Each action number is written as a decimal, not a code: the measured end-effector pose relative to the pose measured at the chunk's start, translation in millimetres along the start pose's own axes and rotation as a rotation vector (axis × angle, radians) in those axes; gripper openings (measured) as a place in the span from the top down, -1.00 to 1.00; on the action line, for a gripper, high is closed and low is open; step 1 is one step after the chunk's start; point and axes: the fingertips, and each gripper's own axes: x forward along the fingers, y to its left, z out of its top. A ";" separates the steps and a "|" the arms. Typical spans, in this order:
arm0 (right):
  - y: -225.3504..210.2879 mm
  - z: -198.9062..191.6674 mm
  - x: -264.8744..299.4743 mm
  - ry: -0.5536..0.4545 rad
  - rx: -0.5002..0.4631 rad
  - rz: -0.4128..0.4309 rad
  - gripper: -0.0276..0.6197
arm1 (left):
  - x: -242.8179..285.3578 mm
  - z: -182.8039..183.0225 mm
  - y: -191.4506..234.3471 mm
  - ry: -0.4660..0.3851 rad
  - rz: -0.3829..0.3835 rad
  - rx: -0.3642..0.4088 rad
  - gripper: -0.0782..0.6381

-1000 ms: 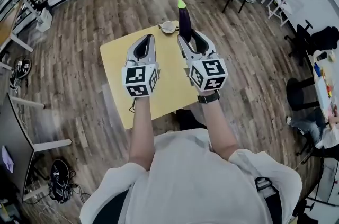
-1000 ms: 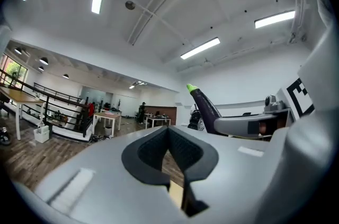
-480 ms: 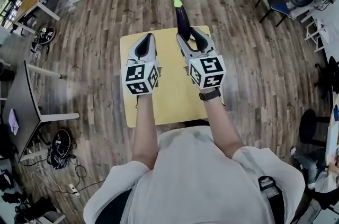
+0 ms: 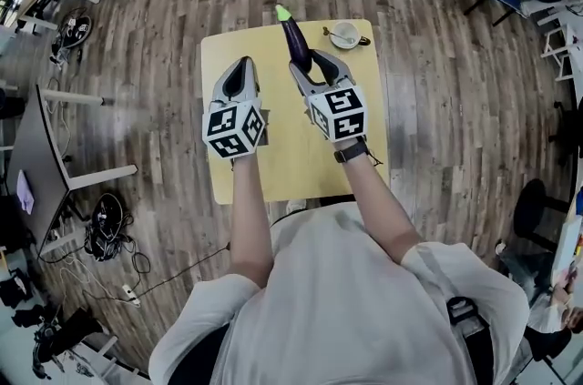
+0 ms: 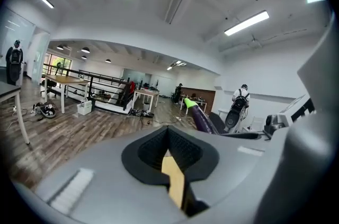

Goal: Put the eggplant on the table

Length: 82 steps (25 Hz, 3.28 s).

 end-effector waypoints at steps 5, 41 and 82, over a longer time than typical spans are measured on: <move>-10.2 -46.8 20.2 0.092 0.051 0.010 0.32 | 10.5 -45.0 20.8 0.093 0.064 0.029 0.76; -28.7 -259.3 78.4 0.564 0.133 -0.024 0.32 | 35.2 -214.8 39.8 0.366 0.046 -0.096 0.76; 92.7 83.3 -146.3 -0.276 -0.096 -0.240 0.88 | -155.2 90.5 -61.7 -0.227 -0.205 0.212 0.76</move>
